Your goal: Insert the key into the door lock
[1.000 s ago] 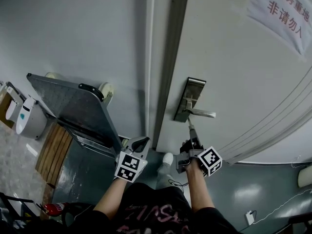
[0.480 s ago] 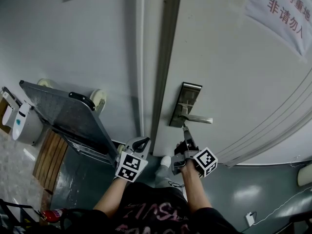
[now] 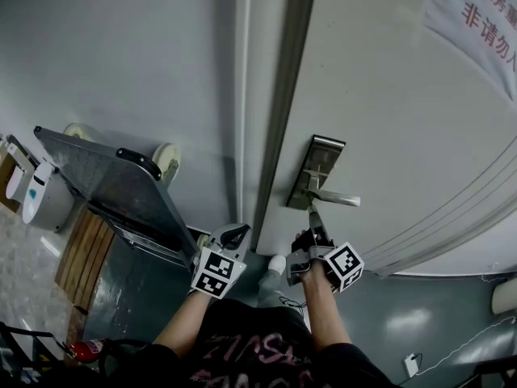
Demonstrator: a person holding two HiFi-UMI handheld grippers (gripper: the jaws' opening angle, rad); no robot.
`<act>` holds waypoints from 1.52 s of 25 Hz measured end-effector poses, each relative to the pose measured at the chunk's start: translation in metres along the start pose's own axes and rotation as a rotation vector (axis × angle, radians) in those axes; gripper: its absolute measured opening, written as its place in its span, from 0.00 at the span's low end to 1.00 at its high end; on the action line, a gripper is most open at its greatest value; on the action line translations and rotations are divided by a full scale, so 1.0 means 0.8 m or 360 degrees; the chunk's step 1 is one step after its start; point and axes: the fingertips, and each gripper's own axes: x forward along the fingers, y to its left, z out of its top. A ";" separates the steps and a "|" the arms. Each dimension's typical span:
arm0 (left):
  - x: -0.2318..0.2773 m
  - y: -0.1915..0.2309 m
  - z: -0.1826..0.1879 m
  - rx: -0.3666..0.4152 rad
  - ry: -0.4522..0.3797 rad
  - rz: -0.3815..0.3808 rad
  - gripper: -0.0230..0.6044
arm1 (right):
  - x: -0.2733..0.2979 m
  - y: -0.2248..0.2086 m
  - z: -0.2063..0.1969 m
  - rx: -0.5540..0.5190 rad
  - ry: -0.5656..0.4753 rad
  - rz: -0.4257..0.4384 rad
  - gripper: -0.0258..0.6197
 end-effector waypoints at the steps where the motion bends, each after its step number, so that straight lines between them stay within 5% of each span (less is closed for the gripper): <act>1: 0.001 -0.001 0.001 0.0003 -0.0002 -0.0007 0.06 | 0.000 -0.001 0.000 0.0007 -0.0005 -0.0002 0.16; 32: -0.010 0.002 -0.006 0.0031 -0.0003 -0.0038 0.06 | 0.000 -0.008 0.003 0.0134 -0.0246 -0.0101 0.16; 38: -0.012 0.002 -0.008 0.0037 0.0004 -0.0034 0.06 | 0.004 -0.001 -0.011 0.0096 -0.0177 -0.0084 0.16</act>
